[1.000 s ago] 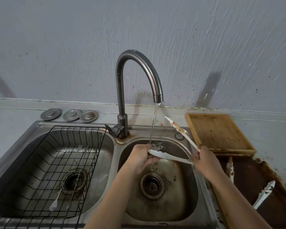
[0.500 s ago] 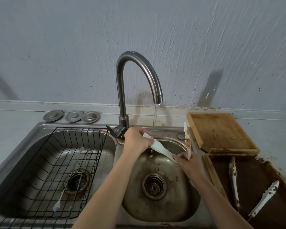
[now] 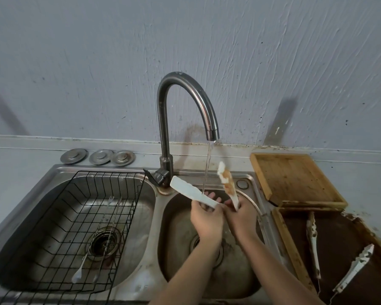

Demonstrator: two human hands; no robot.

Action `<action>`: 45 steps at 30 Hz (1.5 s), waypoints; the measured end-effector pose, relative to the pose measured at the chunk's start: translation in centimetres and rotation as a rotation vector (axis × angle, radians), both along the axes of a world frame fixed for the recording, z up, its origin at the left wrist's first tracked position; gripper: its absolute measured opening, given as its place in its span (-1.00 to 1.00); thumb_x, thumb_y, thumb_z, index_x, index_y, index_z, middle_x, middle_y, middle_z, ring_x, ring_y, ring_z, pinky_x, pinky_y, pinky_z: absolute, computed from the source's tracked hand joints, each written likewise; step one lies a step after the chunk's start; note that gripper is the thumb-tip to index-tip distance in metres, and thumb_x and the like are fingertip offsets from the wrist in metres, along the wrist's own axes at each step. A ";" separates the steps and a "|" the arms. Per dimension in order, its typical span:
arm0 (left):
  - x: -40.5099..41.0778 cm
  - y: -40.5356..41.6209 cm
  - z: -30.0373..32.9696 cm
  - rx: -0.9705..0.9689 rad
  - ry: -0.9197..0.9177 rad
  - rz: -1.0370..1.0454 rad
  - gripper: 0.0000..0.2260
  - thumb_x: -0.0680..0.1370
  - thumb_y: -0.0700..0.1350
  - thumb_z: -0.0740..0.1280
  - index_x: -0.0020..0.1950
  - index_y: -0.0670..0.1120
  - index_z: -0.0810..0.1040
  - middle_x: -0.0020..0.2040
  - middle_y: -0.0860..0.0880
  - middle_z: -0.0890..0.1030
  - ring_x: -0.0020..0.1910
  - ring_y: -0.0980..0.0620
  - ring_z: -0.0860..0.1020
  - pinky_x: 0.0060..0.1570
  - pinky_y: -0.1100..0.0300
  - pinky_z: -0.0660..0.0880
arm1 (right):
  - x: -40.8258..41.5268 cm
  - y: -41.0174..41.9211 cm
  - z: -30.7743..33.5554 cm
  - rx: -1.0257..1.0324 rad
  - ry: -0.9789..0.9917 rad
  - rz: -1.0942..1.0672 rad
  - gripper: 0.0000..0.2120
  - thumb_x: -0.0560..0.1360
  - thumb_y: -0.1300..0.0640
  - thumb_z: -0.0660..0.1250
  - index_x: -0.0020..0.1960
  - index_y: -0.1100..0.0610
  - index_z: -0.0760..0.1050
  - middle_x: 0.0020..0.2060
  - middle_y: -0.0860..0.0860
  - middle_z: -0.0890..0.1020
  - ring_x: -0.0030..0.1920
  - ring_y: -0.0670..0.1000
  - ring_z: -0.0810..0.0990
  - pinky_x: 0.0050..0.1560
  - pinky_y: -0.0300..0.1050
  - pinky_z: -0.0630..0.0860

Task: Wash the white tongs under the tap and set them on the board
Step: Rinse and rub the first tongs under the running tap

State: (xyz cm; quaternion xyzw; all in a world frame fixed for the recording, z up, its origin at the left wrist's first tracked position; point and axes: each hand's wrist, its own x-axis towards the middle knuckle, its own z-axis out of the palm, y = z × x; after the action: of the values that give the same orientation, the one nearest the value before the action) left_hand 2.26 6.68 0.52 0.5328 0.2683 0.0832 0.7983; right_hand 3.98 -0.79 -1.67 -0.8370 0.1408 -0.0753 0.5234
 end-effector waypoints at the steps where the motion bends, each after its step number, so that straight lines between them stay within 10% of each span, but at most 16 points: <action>1: -0.1 -0.1 -0.3 0.022 0.011 -0.022 -0.63 0.43 -0.47 0.32 0.18 -0.18 0.42 0.03 -0.07 0.62 -0.14 0.14 0.64 -0.18 0.37 0.59 | -0.1 0.1 -0.1 0.000 -0.002 0.006 -0.87 0.36 0.20 0.47 -0.22 0.18 0.52 -0.36 -0.01 0.58 -0.28 0.03 0.57 -0.29 -0.14 0.47; 11: 1.0 3.8 1.3 0.370 -0.173 0.095 -0.92 0.53 -0.25 0.30 -0.01 -0.21 0.55 -0.22 -0.07 0.62 -0.33 0.18 0.59 -0.32 0.47 0.46 | 0.7 2.5 -0.2 -0.035 -0.049 0.161 -0.96 0.38 0.26 0.43 -0.18 0.18 0.59 -0.31 0.02 0.64 -0.24 -0.05 0.58 -0.24 -0.27 0.43; 15: 1.6 4.1 -0.2 0.435 -0.112 -0.118 -0.73 0.45 -0.35 0.37 -0.01 0.00 0.51 -0.09 0.03 0.65 -0.10 0.17 0.63 -0.08 0.33 0.55 | 0.9 2.8 0.3 -0.068 -0.059 0.173 -0.97 0.36 0.25 0.44 -0.24 0.16 0.60 -0.35 -0.01 0.64 -0.27 -0.06 0.60 -0.31 -0.37 0.40; 20: 1.2 3.9 -0.6 0.486 -0.096 -0.181 -0.78 0.47 -0.34 0.36 0.06 -0.11 0.55 -0.14 0.14 0.62 -0.18 0.29 0.58 -0.27 0.55 0.47 | -0.1 2.7 0.7 -0.010 -0.041 0.173 -0.80 0.37 0.27 0.45 -0.33 0.04 0.51 -0.38 -0.08 0.60 -0.28 -0.09 0.59 -0.19 -0.19 0.51; 28: 1.7 5.2 -2.3 0.435 0.010 -0.273 -0.71 0.57 0.02 0.22 -0.21 -0.07 0.63 -0.23 -0.09 0.70 -0.21 -0.09 0.68 -0.07 -0.12 0.61 | -0.7 0.4 0.6 -0.220 0.065 0.275 -0.83 0.37 0.23 0.46 -0.25 0.05 0.49 -0.32 -0.09 0.57 -0.29 -0.19 0.52 -0.39 -0.43 0.38; 33: 2.5 6.2 -2.2 0.185 0.019 -0.130 -0.93 0.52 -0.21 0.33 -0.07 -0.17 0.61 -0.12 -0.17 0.69 -0.09 -0.15 0.68 0.00 -0.13 0.60 | -1.0 -2.2 0.3 -0.416 0.195 0.340 -0.92 0.43 0.19 0.41 -0.09 0.12 0.54 -0.18 -0.07 0.58 -0.17 -0.13 0.54 -0.23 -0.38 0.37; 39: 2.3 7.2 -2.0 -0.077 -0.180 -0.392 -0.68 0.51 -0.46 0.22 0.18 -0.17 0.49 0.04 -0.10 0.64 -0.08 0.11 0.67 -0.09 0.19 0.63 | -1.5 -4.4 0.4 -0.365 0.329 0.377 -0.89 0.44 0.28 0.37 -0.12 0.11 0.49 -0.24 -0.05 0.57 -0.22 -0.15 0.55 -0.32 -0.37 0.38; 45: 1.9 7.5 -2.5 0.038 -0.166 -0.516 -0.64 0.54 -0.48 0.12 -0.05 -0.08 0.58 -0.25 -0.06 0.68 -0.14 -0.13 0.54 -0.11 0.09 0.47 | -1.9 -5.7 1.3 -0.532 0.175 0.336 -0.86 0.47 0.26 0.33 -0.22 0.12 0.42 -0.28 -0.10 0.51 -0.26 -0.17 0.46 -0.36 -0.41 0.31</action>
State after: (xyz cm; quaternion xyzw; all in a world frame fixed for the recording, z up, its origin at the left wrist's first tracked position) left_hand 4.21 14.21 -1.96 0.5898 0.0555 -0.0743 0.8022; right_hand 2.04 -6.50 -0.38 -0.9593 0.0207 0.0502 0.2772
